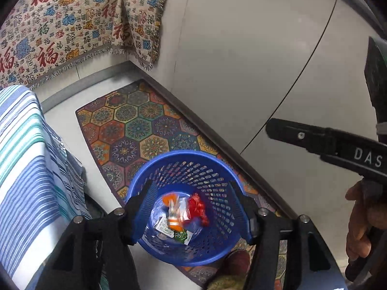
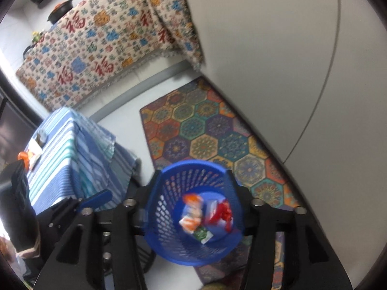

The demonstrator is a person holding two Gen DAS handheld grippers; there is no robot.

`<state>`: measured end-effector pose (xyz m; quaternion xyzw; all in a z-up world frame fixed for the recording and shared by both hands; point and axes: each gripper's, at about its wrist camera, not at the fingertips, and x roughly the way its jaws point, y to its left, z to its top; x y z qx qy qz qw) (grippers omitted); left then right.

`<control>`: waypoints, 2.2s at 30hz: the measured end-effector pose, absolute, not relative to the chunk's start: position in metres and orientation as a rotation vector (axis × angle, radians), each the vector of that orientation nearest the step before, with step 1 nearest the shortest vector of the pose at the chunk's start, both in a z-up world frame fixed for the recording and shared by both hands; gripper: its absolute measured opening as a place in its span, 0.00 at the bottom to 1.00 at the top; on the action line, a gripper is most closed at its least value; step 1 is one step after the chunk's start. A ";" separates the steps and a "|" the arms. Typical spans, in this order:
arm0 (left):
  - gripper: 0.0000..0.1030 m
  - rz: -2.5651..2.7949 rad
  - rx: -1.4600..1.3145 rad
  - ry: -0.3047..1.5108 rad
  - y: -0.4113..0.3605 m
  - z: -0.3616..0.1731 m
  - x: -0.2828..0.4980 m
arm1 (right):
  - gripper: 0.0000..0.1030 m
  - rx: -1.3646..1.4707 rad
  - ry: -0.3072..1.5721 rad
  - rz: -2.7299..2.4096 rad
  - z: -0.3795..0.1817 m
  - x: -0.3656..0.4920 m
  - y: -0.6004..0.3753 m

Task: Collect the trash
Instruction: 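Open both grippers to drop the bread bag and red wrapper into the wastebasket, then grasp the white snack bag with the left gripper while the right gripper approaches the floral paper box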

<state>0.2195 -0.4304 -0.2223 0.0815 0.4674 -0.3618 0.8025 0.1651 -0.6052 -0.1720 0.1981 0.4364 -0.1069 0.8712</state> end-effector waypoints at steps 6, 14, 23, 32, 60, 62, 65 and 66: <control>0.59 -0.773 0.137 0.924 -0.393 -0.182 0.194 | 0.89 0.345 0.845 -0.247 -0.150 0.163 -0.595; 0.63 -0.637 0.138 0.899 -0.287 -0.153 0.155 | 0.93 0.222 0.786 -0.141 -0.127 0.171 -0.528; 0.63 -0.297 0.102 0.952 -0.134 -0.169 0.140 | 0.93 0.053 0.853 0.259 -0.137 0.178 -0.355; 0.67 -0.105 0.063 0.958 -0.026 -0.171 0.162 | 0.93 -0.151 0.948 0.432 -0.168 0.179 -0.234; 1.00 -0.358 0.184 0.950 0.027 -0.179 0.304 | 1.00 -0.172 0.955 0.403 -0.173 0.213 -0.188; 0.98 -0.396 0.191 0.946 0.024 -0.178 0.304 | 1.00 -0.172 0.955 0.403 -0.173 0.212 -0.187; 0.88 -0.449 0.199 0.927 0.019 -0.176 0.297 | 1.00 -0.172 0.955 0.403 -0.173 0.213 -0.187; 0.80 -0.444 0.210 0.922 0.018 -0.175 0.295 | 1.00 -0.171 0.955 0.403 -0.173 0.213 -0.187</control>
